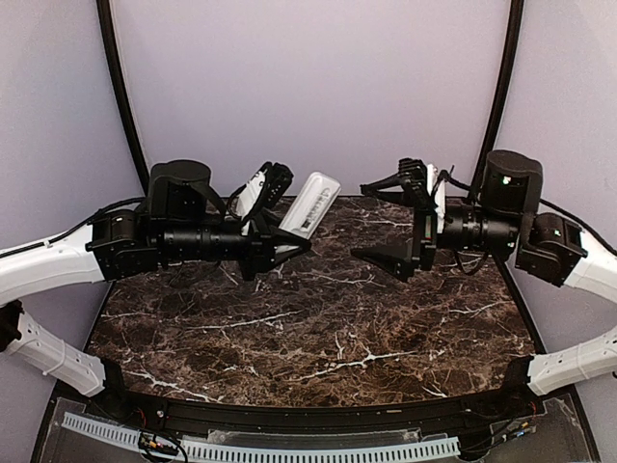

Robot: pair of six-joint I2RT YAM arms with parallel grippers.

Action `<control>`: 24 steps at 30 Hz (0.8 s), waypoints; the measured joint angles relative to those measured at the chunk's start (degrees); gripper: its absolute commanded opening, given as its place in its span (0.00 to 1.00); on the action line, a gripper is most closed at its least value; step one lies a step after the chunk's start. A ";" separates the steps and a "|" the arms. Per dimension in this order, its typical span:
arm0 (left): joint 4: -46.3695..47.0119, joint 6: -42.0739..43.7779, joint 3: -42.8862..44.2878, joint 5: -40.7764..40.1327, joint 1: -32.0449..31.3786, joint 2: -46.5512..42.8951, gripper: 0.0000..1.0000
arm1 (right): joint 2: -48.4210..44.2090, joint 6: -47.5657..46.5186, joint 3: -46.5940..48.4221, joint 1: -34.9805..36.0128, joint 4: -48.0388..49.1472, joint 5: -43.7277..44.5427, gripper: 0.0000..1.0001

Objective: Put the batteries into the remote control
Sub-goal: Remove the battery cover from the remote control.

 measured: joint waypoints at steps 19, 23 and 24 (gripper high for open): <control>1.27 -10.67 0.00 -4.02 0.11 0.07 0.00 | 10.40 -19.12 -7.19 3.72 32.61 -1.01 0.96; 1.27 -10.69 0.00 -3.67 0.11 0.07 0.00 | 10.58 -19.56 -6.60 3.72 32.50 0.04 0.91; 1.27 -10.69 0.00 -3.63 0.11 0.07 0.00 | 10.67 -19.61 -6.40 3.72 32.48 0.28 0.90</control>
